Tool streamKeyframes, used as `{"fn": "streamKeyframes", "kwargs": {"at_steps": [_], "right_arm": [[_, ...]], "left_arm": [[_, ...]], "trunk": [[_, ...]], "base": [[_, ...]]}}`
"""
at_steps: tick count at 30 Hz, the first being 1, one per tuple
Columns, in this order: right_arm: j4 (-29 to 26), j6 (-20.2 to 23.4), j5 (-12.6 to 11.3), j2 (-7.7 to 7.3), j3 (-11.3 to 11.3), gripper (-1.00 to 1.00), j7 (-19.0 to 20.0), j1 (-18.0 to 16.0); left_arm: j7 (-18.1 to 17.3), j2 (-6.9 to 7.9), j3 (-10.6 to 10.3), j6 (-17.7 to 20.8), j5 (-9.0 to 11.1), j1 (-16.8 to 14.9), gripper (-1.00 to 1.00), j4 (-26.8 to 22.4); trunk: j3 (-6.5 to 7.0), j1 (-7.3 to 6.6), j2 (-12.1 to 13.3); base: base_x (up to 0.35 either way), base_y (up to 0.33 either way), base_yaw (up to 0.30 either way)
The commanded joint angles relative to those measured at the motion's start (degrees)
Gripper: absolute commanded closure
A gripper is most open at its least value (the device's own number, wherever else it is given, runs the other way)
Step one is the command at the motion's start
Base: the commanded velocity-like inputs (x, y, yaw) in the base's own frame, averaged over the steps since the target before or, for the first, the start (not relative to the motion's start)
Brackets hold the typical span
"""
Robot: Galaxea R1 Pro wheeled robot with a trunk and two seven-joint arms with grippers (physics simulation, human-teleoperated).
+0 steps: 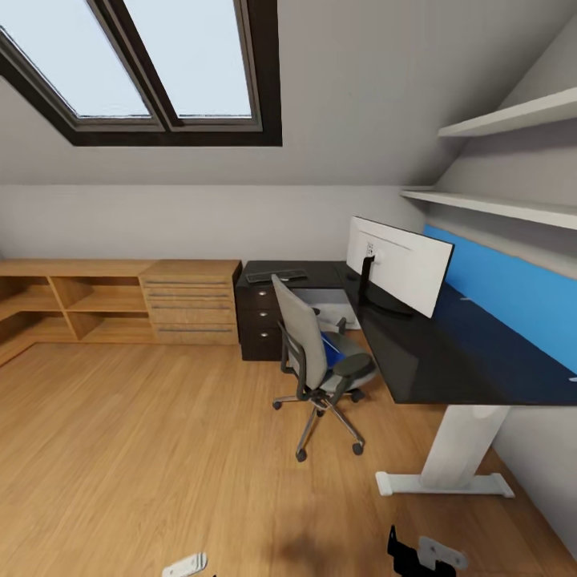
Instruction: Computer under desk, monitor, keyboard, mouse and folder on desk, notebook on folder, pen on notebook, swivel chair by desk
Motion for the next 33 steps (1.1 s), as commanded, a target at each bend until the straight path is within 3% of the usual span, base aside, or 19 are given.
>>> {"fn": "streamKeyframes", "kwargs": {"at_steps": [1,10,18,33], "right_arm": [[0.4,-0.6,0.1,0.07,0.0,-1.00,-0.1,0.0],[1.2,-1.2,-0.1,-0.44,-0.4,-1.00,-0.2,0.0],[1.2,-1.4,-0.4,-1.69,-0.6,-1.00,-0.2,0.0],[1.0,-1.9,-0.4,-1.99,-0.5,-1.00,-0.2,0.0]], "left_arm": [[-0.2,-0.04,0.2,-0.8,0.5,0.0,-1.00,0.5],[0.0,-0.16,-0.1,-2.9,0.3,0.0,-1.00,3.9],[0.0,-0.16,-0.1,-3.0,0.3,0.0,-1.00,4.2],[-0.1,-0.10,-0.1,-3.0,0.3,0.0,-1.00,4.2]], "trunk": [[-0.25,0.23,-0.5],[-1.87,2.20,-4.1],[-3.30,3.96,-7.3],[-5.99,7.26,-13.3]], "base": [[0.000,0.000,0.000],[0.000,0.000,0.000],[0.000,0.000,0.000],[0.000,0.000,0.000]]}}
